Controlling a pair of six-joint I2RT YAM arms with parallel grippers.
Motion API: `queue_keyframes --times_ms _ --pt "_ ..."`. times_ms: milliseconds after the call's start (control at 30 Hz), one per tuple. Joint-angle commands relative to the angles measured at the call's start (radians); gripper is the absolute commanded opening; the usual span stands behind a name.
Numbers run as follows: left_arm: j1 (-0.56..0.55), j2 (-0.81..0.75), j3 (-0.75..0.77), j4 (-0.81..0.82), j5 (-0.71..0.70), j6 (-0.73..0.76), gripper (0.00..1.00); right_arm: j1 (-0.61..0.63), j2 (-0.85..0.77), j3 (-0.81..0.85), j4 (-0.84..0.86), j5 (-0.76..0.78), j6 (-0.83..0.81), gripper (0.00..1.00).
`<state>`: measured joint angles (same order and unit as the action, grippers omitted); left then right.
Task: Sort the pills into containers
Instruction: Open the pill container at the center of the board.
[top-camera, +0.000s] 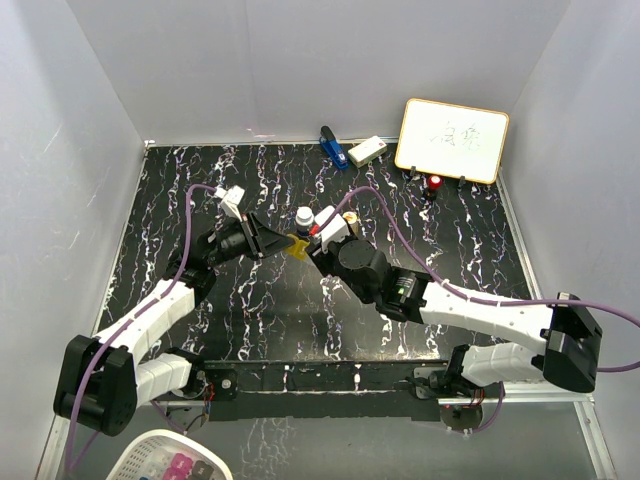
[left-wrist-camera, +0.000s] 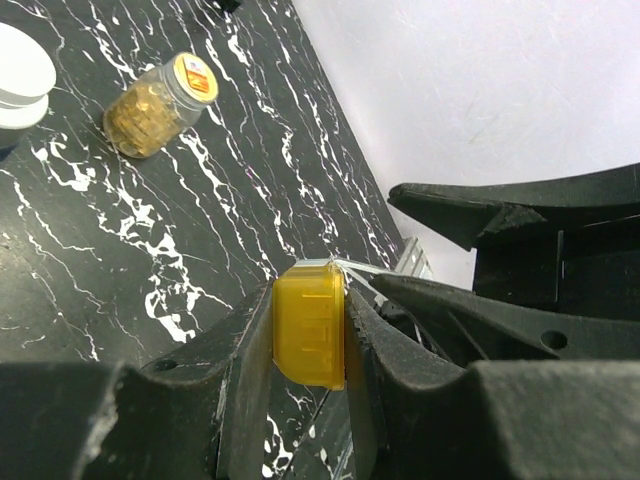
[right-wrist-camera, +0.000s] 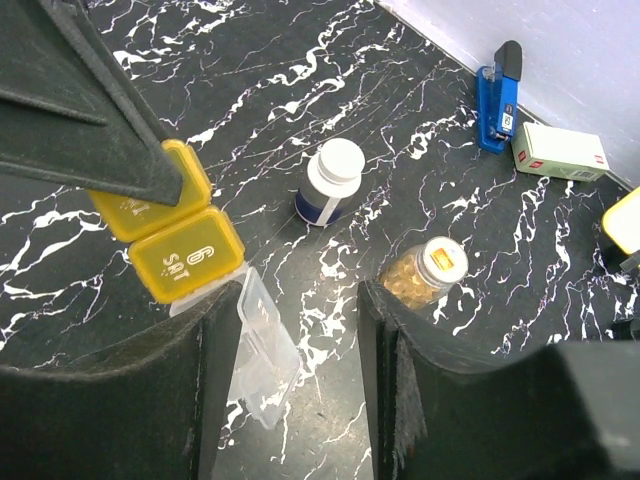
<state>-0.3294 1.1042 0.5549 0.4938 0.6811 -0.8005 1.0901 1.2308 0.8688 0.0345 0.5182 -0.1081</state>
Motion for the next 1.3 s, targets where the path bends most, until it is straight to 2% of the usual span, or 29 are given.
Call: queue_keyframes --times_ms 0,300,367,467,567,600,633,667,700,800,967,1267 --pt "-0.004 -0.03 0.002 0.049 0.077 -0.033 0.0 -0.004 -0.023 -0.01 0.074 0.027 -0.014 0.46" --pt "-0.003 -0.025 -0.011 0.096 0.093 -0.07 0.0 -0.004 -0.038 -0.02 0.048 0.007 -0.002 0.46" --pt "-0.003 -0.025 -0.013 0.101 0.096 -0.073 0.0 -0.004 -0.042 -0.022 0.043 -0.008 0.003 0.4" --pt "-0.004 -0.028 -0.018 0.11 0.104 -0.079 0.0 -0.004 -0.052 -0.026 0.038 -0.019 0.012 0.23" --pt "-0.004 -0.035 -0.029 0.13 0.116 -0.087 0.0 -0.004 -0.071 -0.027 0.036 -0.037 0.024 0.21" --pt "-0.003 -0.038 -0.033 0.136 0.121 -0.09 0.0 -0.004 -0.079 -0.026 0.035 -0.044 0.027 0.23" --pt "-0.003 -0.04 -0.037 0.14 0.127 -0.091 0.0 -0.004 -0.086 -0.025 0.033 -0.046 0.033 0.3" --pt "-0.003 -0.043 -0.038 0.138 0.129 -0.089 0.0 -0.004 -0.094 -0.021 0.03 -0.044 0.036 0.44" --pt "-0.003 -0.045 -0.038 0.13 0.129 -0.085 0.0 -0.004 -0.103 -0.018 0.027 -0.042 0.037 0.52" --pt "-0.003 -0.055 -0.04 0.091 0.118 -0.068 0.0 -0.004 -0.135 -0.009 0.012 -0.043 0.035 0.64" --pt "-0.003 -0.055 -0.04 0.069 0.099 -0.06 0.0 -0.004 -0.181 -0.007 -0.016 -0.058 0.028 0.69" --pt "-0.003 -0.027 -0.019 0.067 0.07 -0.075 0.0 -0.004 -0.246 -0.103 -0.031 -0.172 0.073 0.68"
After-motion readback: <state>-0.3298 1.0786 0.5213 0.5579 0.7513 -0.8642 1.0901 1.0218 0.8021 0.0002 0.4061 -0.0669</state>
